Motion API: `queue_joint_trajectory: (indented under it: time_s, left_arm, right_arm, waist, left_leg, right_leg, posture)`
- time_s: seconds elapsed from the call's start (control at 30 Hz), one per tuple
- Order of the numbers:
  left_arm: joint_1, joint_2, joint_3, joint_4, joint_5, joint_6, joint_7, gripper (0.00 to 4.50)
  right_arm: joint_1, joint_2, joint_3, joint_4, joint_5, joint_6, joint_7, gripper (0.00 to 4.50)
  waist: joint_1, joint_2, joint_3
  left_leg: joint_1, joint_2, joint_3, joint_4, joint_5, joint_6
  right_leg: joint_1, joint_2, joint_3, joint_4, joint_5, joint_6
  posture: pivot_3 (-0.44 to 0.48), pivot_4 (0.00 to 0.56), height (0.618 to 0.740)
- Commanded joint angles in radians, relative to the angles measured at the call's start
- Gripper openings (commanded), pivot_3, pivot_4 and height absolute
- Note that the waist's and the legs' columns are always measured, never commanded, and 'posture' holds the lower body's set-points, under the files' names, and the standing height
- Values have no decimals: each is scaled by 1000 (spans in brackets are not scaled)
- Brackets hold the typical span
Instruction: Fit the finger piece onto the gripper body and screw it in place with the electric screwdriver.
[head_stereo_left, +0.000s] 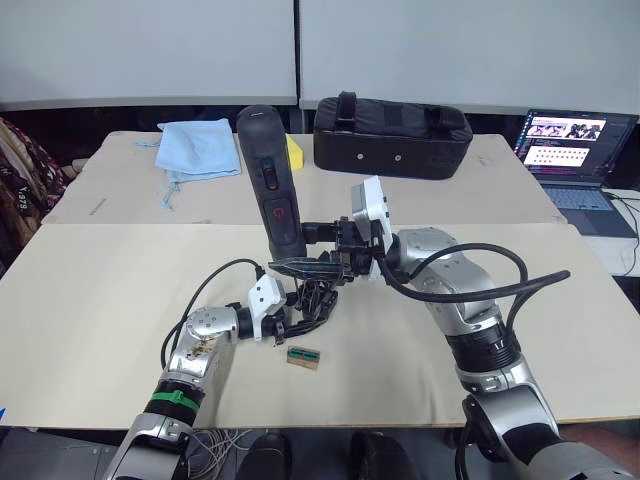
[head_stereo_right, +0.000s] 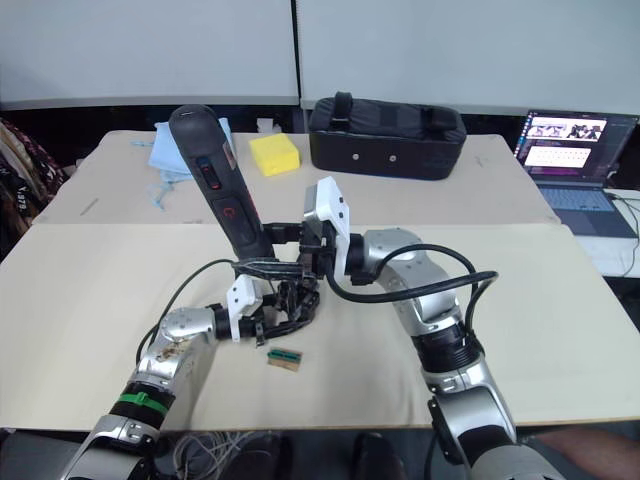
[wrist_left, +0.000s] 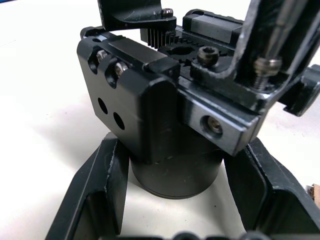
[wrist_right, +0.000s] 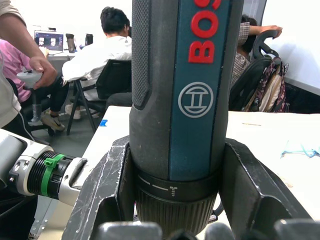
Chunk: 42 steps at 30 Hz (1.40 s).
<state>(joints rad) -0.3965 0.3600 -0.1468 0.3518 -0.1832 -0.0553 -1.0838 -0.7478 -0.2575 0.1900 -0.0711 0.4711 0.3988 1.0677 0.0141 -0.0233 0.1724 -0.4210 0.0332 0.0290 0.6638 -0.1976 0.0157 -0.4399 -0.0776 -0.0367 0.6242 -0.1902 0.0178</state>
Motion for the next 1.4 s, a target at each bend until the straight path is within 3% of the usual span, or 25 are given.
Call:
queue_joint_trajectory:
  time_s: [0.03,0.87,1.4]
  left_arm:
    - [32,-2,-48,12,18,34,-22,2267]
    - [29,1,-41,18,16,42,-13,2267]
    - [26,-4,-40,22,18,41,-10,2267]
  right_arm:
    - [5,17,-13,-9,0,-58,-5,1922]
    - [106,3,56,84,-96,-66,-81,1922]
    - [67,-66,137,65,-117,33,-110,1922]
  waist:
    - [0,0,0]
    - [-2,2,-12]
    - [-2,6,-20]
  left_leg:
    - [0,0,0,0,0,0]
    - [6,1,0,-3,0,0]
    - [8,1,0,-3,0,0]
  right_leg:
    - [0,0,0,0,0,0]
    - [4,0,0,0,-4,-6]
    - [4,0,0,0,-6,-8]
  posture:
    - [0,150,740]
    - [0,150,740]
    - [0,150,740]
